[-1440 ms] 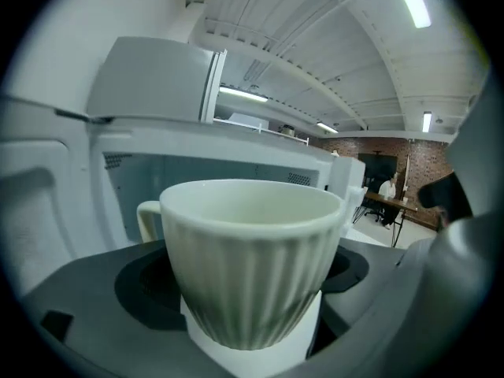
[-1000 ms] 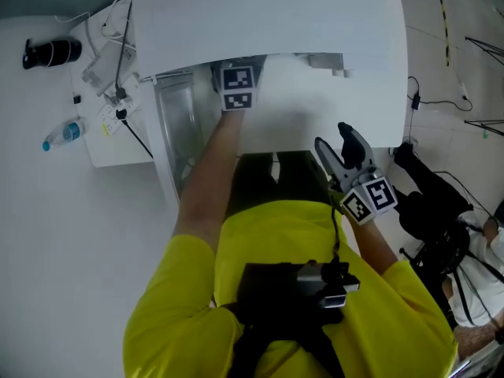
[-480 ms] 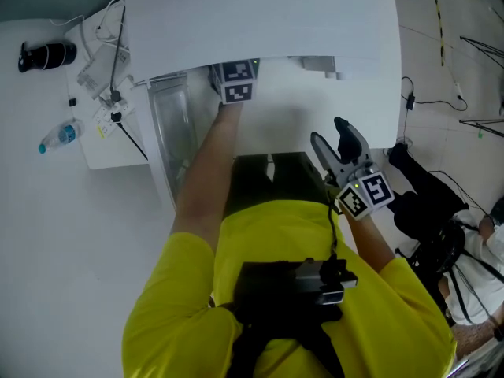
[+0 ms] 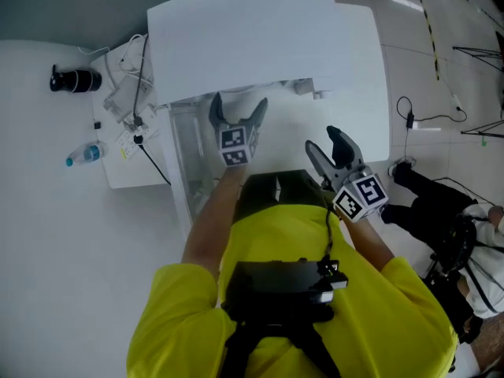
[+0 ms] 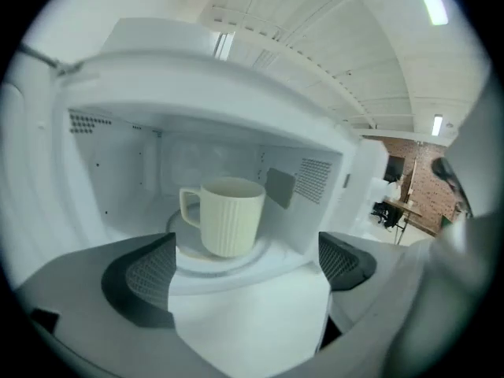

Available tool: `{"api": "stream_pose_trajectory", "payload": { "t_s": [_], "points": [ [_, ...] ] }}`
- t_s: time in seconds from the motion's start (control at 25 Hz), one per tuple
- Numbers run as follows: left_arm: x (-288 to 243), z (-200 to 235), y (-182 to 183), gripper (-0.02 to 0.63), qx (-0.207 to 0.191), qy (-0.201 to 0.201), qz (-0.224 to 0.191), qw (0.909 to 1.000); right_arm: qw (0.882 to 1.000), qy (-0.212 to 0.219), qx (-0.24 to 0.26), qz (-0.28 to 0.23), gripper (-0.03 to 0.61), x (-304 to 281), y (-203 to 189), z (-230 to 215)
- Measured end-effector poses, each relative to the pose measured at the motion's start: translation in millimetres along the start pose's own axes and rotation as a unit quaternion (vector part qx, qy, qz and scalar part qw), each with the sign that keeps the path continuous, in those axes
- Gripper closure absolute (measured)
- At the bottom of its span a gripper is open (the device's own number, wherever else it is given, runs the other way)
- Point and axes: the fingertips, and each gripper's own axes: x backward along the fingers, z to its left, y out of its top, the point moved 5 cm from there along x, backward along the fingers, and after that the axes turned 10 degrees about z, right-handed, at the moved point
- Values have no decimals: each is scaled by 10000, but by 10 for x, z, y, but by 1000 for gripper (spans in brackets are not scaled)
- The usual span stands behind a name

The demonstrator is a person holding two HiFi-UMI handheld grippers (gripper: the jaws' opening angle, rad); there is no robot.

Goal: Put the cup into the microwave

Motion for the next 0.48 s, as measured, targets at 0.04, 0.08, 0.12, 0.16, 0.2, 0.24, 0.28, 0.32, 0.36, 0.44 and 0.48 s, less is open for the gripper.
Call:
{"api": "stream_pose_trajectory", "payload": {
  "t_s": [0.04, 0.08, 0.12, 0.16, 0.2, 0.24, 0.28, 0.32, 0.36, 0.44, 0.48],
  "points": [
    [216, -113, -51, 70, 62, -167, -45, 9998, 9999, 45, 41, -102, 327, 68, 88, 60],
    [461, -234, -56, 90, 132, -375, -139, 9991, 9997, 71, 146, -190, 357, 136, 183, 128],
    [737, -347, -16, 112, 203, -597, -257, 9977, 9992, 82, 292, -267, 357, 200, 280, 200],
    [1027, -441, 63, 174, 274, -804, -404, 9956, 9984, 90, 438, -345, 358, 263, 375, 271],
    [1305, -503, 172, 248, 343, -968, -577, 9930, 9974, 102, 553, -440, 358, 326, 466, 336],
    [1550, -532, 298, 288, 383, -1049, -749, 9909, 9964, 112, 633, -555, 359, 389, 553, 393],
    [1753, -532, 435, 341, 366, -1021, -891, 9901, 9952, 106, 692, -677, 376, 449, 634, 440],
    [1919, -513, 580, 401, 287, -909, -1001, 9904, 9941, 75, 748, -778, 423, 500, 708, 480],
    [2061, -490, 729, 408, 175, -768, -1102, 9908, 9931, 26, 811, -843, 426, 539, 771, 516],
    [2305, -464, 1014, 457, -49, -561, -1353, 9892, 9911, -46, 942, -935, 426, 584, 884, 588],
    [2410, -466, 1139, 491, -139, -525, -1507, 9871, 9900, -50, 1003, -992, 467, 592, 944, 625]
  ]
}}
